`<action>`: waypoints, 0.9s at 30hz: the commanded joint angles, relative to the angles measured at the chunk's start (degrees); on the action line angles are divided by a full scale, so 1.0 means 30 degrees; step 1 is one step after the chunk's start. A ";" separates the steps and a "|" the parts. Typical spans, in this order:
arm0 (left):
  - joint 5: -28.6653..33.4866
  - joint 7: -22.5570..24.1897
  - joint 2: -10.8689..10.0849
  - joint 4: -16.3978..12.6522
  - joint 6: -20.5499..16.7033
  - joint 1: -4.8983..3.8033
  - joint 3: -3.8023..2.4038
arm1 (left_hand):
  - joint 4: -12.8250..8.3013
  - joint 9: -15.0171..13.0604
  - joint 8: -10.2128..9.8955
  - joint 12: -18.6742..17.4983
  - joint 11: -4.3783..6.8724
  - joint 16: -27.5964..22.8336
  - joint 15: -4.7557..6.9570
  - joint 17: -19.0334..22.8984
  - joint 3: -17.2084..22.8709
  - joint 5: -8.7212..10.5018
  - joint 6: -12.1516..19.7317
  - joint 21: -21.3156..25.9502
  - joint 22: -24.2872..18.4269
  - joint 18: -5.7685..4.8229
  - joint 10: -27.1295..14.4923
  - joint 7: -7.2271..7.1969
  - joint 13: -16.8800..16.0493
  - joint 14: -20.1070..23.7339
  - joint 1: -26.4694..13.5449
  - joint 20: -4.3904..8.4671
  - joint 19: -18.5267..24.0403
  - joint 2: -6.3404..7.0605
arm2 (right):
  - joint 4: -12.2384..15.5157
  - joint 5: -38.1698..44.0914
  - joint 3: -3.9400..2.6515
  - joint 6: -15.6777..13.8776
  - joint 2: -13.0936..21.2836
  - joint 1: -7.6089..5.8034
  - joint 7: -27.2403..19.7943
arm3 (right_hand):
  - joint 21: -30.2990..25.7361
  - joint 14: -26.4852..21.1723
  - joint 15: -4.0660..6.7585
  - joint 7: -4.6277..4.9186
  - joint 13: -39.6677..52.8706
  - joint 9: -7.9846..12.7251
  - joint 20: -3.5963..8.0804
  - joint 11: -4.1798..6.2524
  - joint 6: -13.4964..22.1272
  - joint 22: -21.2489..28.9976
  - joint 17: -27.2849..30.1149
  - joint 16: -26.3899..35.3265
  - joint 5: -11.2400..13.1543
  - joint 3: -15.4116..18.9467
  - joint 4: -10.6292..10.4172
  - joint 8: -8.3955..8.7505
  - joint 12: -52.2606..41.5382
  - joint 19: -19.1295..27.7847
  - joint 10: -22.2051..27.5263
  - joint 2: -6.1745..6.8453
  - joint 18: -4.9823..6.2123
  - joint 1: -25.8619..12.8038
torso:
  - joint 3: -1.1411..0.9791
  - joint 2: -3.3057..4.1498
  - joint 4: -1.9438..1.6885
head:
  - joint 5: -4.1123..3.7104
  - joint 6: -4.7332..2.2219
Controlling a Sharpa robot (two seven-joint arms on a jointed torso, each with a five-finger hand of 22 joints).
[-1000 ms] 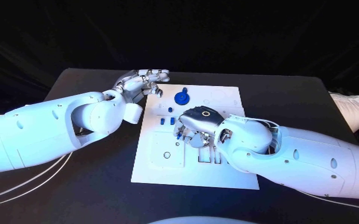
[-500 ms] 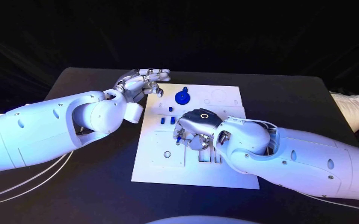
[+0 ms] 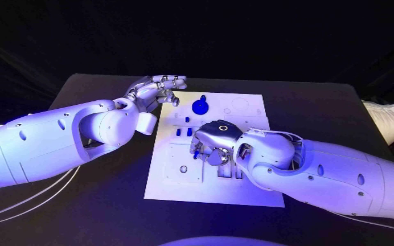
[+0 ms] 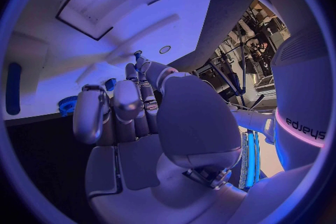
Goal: Assemble the parts on the task board
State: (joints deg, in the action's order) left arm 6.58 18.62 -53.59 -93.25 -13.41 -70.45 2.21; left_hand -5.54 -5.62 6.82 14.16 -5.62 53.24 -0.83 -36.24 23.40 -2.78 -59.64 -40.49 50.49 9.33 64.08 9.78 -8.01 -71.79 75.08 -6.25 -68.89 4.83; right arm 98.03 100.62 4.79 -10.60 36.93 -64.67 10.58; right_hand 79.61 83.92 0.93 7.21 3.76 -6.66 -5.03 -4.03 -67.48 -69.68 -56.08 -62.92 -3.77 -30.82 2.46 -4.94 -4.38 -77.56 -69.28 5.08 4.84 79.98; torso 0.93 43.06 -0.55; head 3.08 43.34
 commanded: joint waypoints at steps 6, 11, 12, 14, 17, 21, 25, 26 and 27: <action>-0.0085 0.0075 0.0018 -0.0002 0.0305 0.0001 -0.0012 | 0.0006 0.0027 0.0074 0.0088 0.0038 -0.0036 0.0052 0.0019 -0.0146 0.0016 0.0173 0.0120 -0.0017 0.0191 -0.0160 0.0018 -0.0018 0.0139 0.0059 -0.0041 0.0079 -0.0088 | -0.0024 0.0164 0.0023 0.0753 -0.0078 0.0021 -0.0073 | 0.0002 0.0398 -0.0030 0.0118 0.0024 -0.0032 -0.0065 0.0023 -0.0032 0.0014 0.0028 -0.0075 -0.0070 -0.0056 -0.0044 0.0008 -0.0049 0.0047 -0.0207 -0.0122 -0.0133 -0.0082 | -0.0008 -0.0005 0.0002 | 0.0020 0.0048; -0.0085 0.0069 0.0028 0.0003 0.0315 0.0001 -0.0012 | 0.0006 0.0027 0.0074 0.0088 0.0038 -0.0036 0.0052 0.0019 -0.0146 0.0016 0.0173 0.0120 -0.0017 0.0191 -0.0160 0.0018 -0.0018 0.0139 0.0059 -0.0041 0.0079 -0.0088 | -0.0075 0.0210 0.0032 0.0758 -0.0205 0.0024 -0.0002 | 0.0000 0.0398 -0.0031 0.0118 0.0024 -0.0033 -0.0066 0.0023 -0.0033 0.0017 0.0026 -0.0077 -0.0072 -0.0053 -0.0045 0.0008 -0.0048 0.0049 -0.0208 -0.0123 -0.0132 -0.0086 | -0.0005 0.0003 0.0008 | 0.0022 0.0055; -0.0085 0.0068 0.0031 0.0003 0.0318 0.0001 -0.0012 | 0.0006 0.0027 0.0074 0.0088 0.0038 -0.0036 0.0052 0.0019 -0.0146 0.0016 0.0173 0.0120 -0.0017 0.0191 -0.0160 0.0018 -0.0018 0.0139 0.0059 -0.0041 0.0079 -0.0088 | -0.0095 0.0235 0.0035 0.0757 -0.0234 0.0025 0.0032 | 0.0002 0.0396 -0.0033 0.0119 0.0025 -0.0037 -0.0069 0.0021 -0.0034 0.0014 0.0032 -0.0075 -0.0078 -0.0043 -0.0051 0.0009 -0.0042 0.0048 -0.0208 -0.0126 -0.0133 -0.0100 | -0.0005 0.0003 0.0008 | 0.0022 0.0055; -0.0085 0.0064 0.0038 -0.0002 0.0325 0.0001 -0.0012 | 0.0006 0.0027 0.0074 0.0088 0.0038 -0.0036 0.0052 0.0019 -0.0146 0.0016 0.0173 0.0120 -0.0017 0.0191 -0.0160 0.0018 -0.0018 0.0139 0.0059 -0.0041 0.0079 -0.0088 | -0.0185 0.0312 0.0049 0.0779 -0.0333 0.0030 0.0138 | 0.0004 0.0395 -0.0041 0.0122 0.0027 -0.0049 -0.0079 0.0014 -0.0032 0.0011 0.0029 -0.0086 -0.0089 -0.0011 -0.0069 0.0016 -0.0023 0.0049 -0.0207 -0.0130 -0.0133 -0.0145 | -0.0002 0.0006 -0.0001 | 0.0008 0.0053; -0.0085 0.0058 0.0040 -0.0014 0.0330 0.0001 -0.0012 | 0.0006 0.0027 0.0074 0.0088 0.0038 -0.0036 0.0052 0.0019 -0.0146 0.0016 0.0173 0.0120 -0.0017 0.0191 -0.0160 0.0018 -0.0018 0.0139 0.0059 -0.0041 0.0079 -0.0088 | -0.0320 0.0363 0.0070 0.0821 -0.0413 0.0039 0.0258 | 0.0000 0.0392 -0.0049 0.0121 0.0028 -0.0063 -0.0088 0.0010 -0.0033 0.0019 0.0031 -0.0094 -0.0091 0.0033 -0.0085 0.0021 -0.0001 0.0057 -0.0204 -0.0120 -0.0130 -0.0197 | 0.0003 0.0010 -0.0005 | -0.0009 0.0049; -0.0085 0.0050 0.0029 -0.0038 0.0337 0.0001 -0.0012 | 0.0006 0.0027 0.0074 0.0088 0.0038 -0.0036 0.0052 0.0019 -0.0146 0.0016 0.0173 0.0120 -0.0017 0.0191 -0.0160 0.0018 -0.0018 0.0139 0.0059 -0.0041 0.0079 -0.0088 | -0.0474 0.0424 0.0097 0.0875 -0.0466 0.0050 0.0407 | -0.0022 0.0382 -0.0069 0.0127 0.0023 -0.0086 -0.0111 -0.0004 0.0014 0.0058 0.0052 -0.0101 -0.0098 0.0161 -0.0114 0.0062 0.0075 0.0089 -0.0143 -0.0064 -0.0120 -0.0320 | 0.0007 0.0003 0.0002 | -0.0003 0.0063; -0.0085 0.0034 0.0011 -0.0049 0.0339 0.0001 -0.0012 | 0.0005 0.0037 0.0075 0.0139 0.0022 -0.0032 0.0038 0.0052 -0.0188 0.0016 0.0215 0.0170 -0.0052 0.0194 -0.0212 0.0035 -0.0036 0.0155 0.0063 -0.0051 0.0079 -0.0105 | -0.0584 0.0424 0.0124 0.0909 -0.0475 0.0055 0.0497 | -0.0359 0.0231 -0.0328 0.0403 -0.0085 0.0017 -0.0277 -0.0331 0.0698 0.0656 0.0517 0.0237 -0.0364 0.0516 -0.0288 0.0428 0.0334 0.0496 0.1011 0.0234 -0.0005 -0.0756 | 0.0006 -0.0002 -0.0003 | -0.0006 0.0079; -0.0085 0.0030 0.0008 -0.0049 0.0334 0.0001 -0.0012 | 0.0005 0.0037 0.0075 0.0139 0.0022 -0.0032 0.0038 0.0052 -0.0188 0.0016 0.0215 0.0170 -0.0052 0.0194 -0.0212 0.0035 -0.0036 0.0155 0.0063 -0.0051 0.0079 -0.0105 | -0.0599 0.0419 0.0129 0.0868 -0.0473 0.0056 0.0498 | -0.0520 0.0164 -0.0407 0.0467 -0.0091 0.0056 -0.0349 -0.0427 0.0886 0.0933 0.0708 0.0388 -0.0396 0.0615 -0.0316 0.0461 0.0322 0.0680 0.1423 0.0332 0.0053 -0.0838 | 0.0007 -0.0007 -0.0003 | -0.0009 0.0077; -0.0085 0.0027 0.0006 -0.0050 0.0328 0.0001 -0.0012 | 0.0005 0.0037 0.0075 0.0139 0.0022 -0.0032 0.0038 0.0052 -0.0188 0.0016 0.0215 0.0170 -0.0052 0.0194 -0.0212 0.0035 -0.0036 0.0155 0.0063 -0.0051 0.0079 -0.0105 | -0.0608 0.0415 0.0132 0.0811 -0.0466 0.0056 0.0495 | -0.0602 0.0135 -0.0443 0.0489 -0.0088 0.0082 -0.0395 -0.0478 0.1001 0.1067 0.0774 0.0436 -0.0407 0.0700 -0.0324 0.0463 0.0297 0.0771 0.1654 0.0406 0.0083 -0.0882 | 0.0006 -0.0010 -0.0002 | -0.0011 0.0076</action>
State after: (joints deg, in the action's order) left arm 6.56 18.50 -53.64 -93.24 -13.38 -70.45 2.21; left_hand -5.54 -5.56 6.82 14.42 -5.41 53.24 -0.83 -36.14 23.07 -2.78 -59.41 -40.14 50.38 9.33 63.87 10.01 -8.07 -71.79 75.08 -6.25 -68.89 4.83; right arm 96.57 100.92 5.11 -9.11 35.47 -64.62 10.94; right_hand 77.99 84.02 -0.01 8.66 3.56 -6.63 -6.19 -5.34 -64.76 -66.75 -53.91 -61.79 -4.80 -28.91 1.48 -3.74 -3.59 -75.56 -64.80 5.55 4.84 77.12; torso 0.95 43.06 -0.55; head 3.07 43.56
